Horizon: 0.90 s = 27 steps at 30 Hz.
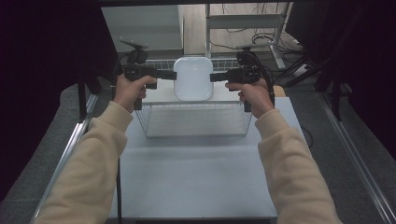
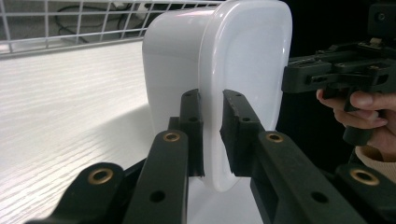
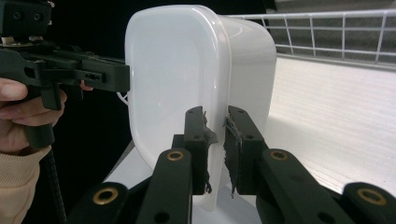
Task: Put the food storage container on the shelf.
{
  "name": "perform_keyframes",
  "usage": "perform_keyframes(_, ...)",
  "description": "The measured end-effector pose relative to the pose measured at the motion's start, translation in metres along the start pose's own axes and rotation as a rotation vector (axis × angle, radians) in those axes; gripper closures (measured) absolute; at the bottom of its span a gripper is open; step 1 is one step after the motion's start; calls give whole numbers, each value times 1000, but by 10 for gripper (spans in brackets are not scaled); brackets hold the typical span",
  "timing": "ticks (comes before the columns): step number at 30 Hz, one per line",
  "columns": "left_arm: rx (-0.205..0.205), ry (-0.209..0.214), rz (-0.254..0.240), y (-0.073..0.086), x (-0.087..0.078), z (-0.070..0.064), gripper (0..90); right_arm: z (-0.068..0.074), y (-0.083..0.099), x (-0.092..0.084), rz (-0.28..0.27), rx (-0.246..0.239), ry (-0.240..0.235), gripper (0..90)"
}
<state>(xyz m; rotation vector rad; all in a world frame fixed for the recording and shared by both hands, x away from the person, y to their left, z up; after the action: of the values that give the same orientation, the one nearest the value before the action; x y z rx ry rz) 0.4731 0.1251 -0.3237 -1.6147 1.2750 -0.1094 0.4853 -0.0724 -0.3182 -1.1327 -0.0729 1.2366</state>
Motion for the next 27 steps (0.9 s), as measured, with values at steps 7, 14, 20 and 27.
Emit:
perform_keyframes(7, -92, 44, -3, -10, 12, 19, 785, -11, -9, 10, 13, 95, -24, 780)
perform_keyframes(14, -215, 68, 17, -21, 31, 41, 724, -31, -23, 28, 32, 200, -3, 708)
perform_keyframes(20, -293, 107, 12, -22, 39, 53, 696, -43, -27, 39, 31, 277, -10, 674)
perform_keyframes(27, -309, 131, 11, -20, 43, 56, 625, -47, -26, 43, 29, 313, -26, 643)
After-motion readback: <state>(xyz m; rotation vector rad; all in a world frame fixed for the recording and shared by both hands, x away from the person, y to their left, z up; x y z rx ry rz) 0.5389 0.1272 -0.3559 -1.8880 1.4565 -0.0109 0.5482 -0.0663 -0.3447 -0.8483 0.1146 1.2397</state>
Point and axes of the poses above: each handheld gripper's, and its own axes: x roughly forward along the jaws, y roughly out of its underside, z roughly to its left, the point moved 8 cm from there along x, roughly forward along the jaws, and after that the axes turned 4 degrees about x, right-handed, at the moved point
